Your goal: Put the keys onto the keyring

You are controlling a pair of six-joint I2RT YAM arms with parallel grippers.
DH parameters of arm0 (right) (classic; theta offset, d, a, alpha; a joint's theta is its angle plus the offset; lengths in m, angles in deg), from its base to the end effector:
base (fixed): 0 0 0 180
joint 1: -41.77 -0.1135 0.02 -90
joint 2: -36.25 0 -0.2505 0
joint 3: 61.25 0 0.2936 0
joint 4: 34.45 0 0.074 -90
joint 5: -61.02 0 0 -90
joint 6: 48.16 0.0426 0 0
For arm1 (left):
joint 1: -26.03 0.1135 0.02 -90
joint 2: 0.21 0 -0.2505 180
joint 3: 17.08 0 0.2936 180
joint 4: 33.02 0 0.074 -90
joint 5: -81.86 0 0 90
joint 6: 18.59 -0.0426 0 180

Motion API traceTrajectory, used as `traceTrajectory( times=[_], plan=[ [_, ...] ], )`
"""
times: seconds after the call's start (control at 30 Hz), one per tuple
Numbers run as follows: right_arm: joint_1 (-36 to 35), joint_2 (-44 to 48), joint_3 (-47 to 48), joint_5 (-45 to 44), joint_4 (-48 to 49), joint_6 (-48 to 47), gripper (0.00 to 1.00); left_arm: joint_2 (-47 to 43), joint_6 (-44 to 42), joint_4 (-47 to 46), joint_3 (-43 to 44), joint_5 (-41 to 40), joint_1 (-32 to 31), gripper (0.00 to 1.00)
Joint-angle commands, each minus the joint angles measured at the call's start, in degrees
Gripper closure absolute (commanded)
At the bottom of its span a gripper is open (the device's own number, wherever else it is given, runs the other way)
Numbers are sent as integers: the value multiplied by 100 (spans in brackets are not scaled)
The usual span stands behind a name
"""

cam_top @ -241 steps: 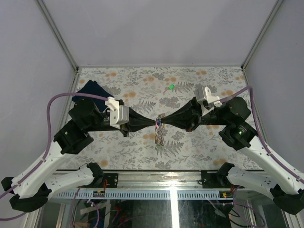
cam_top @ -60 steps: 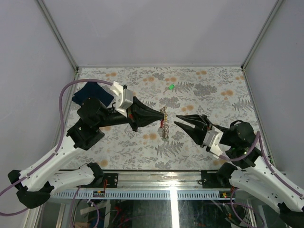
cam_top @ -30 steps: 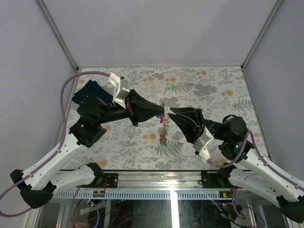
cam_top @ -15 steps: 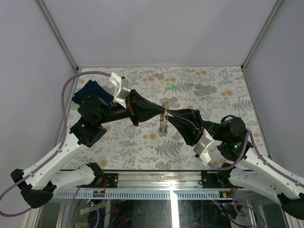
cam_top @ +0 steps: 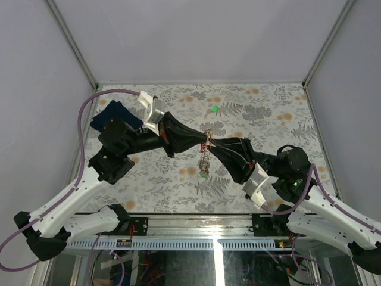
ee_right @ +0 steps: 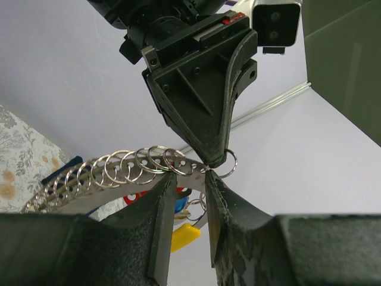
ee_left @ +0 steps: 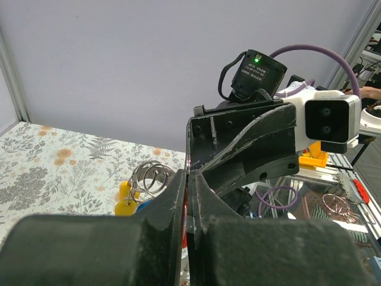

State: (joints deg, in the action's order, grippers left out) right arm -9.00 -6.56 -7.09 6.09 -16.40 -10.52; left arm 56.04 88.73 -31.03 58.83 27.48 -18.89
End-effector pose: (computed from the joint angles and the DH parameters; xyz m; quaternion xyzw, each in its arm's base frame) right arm 0.1195 0.1851 0.3950 -0.5385 0.0953 0.1406 0.8253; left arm 0.1672 -0.2017 0.4535 0.3738 0.4867 -0.5518 0.5647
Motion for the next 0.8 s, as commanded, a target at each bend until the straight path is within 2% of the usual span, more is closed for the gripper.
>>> traceTrajectory(
  times=[0.0,0.47,0.77],
  plan=[
    [-80,59,342,40,253,-80,68,16,73,-405,32,-116,37,100],
    [-92,165,479,-35,-517,-334,69,48,17,-137,119,-215,61,100],
    [-86,404,907,-223,-2043,-853,69,149,-273,503,461,-231,87,100]
  ],
)
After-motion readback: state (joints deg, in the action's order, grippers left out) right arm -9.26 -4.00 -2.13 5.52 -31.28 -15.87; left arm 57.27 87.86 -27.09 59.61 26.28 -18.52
